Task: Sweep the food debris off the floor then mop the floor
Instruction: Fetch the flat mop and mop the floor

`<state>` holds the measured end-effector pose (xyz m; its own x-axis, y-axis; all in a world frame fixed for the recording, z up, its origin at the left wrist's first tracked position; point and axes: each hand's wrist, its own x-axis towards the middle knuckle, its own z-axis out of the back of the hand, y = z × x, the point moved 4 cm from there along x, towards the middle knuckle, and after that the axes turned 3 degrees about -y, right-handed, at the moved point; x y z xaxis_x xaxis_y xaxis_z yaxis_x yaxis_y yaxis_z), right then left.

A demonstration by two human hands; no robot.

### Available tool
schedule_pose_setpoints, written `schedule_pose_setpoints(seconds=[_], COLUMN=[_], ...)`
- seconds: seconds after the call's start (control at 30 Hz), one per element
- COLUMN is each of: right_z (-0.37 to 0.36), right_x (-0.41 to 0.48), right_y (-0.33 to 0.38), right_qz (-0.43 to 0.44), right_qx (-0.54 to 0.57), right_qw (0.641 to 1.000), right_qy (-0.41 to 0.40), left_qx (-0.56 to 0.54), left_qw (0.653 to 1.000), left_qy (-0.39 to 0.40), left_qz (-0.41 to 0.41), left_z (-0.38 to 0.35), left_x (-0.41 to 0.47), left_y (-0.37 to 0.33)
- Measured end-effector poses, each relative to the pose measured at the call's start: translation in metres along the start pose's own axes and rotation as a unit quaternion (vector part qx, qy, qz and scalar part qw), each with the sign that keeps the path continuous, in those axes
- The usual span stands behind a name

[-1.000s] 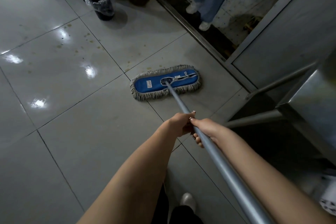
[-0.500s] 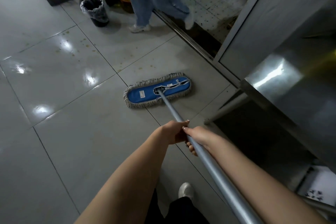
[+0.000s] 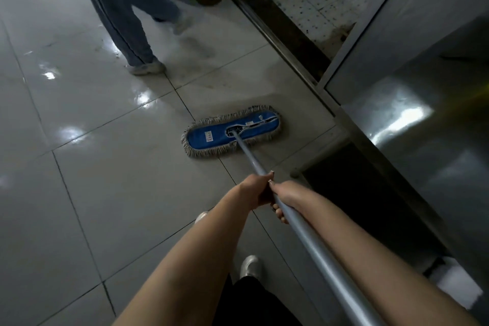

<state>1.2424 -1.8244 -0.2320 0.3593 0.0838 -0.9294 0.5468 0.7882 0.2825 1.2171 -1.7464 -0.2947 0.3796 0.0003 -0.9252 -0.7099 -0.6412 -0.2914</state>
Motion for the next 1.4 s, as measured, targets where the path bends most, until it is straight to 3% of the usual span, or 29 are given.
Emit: schedule_pose_setpoints(seconds=[0.33, 1.13, 1.4], right_z=[0.020, 0.030, 0.064], right_x=[0.029, 0.128, 0.175], right_y=[0.061, 0.370, 0.463], right_qz=[-0.045, -0.018, 0.001], right_qx=[-0.027, -0.046, -0.071], right_qw=[0.999, 0.998, 0.996], right_qy=[0.006, 0.037, 0.052], left_qx=[0.002, -0.018, -0.024], left_qw=[1.000, 0.998, 0.999], left_qy=[0.026, 0.045, 0.003], left_qz=[0.007, -0.028, -0.048], left_z=[0.007, 0.068, 0.059], left_x=[0.028, 0.109, 0.143], left_y=[-0.067, -0.372, -0.469])
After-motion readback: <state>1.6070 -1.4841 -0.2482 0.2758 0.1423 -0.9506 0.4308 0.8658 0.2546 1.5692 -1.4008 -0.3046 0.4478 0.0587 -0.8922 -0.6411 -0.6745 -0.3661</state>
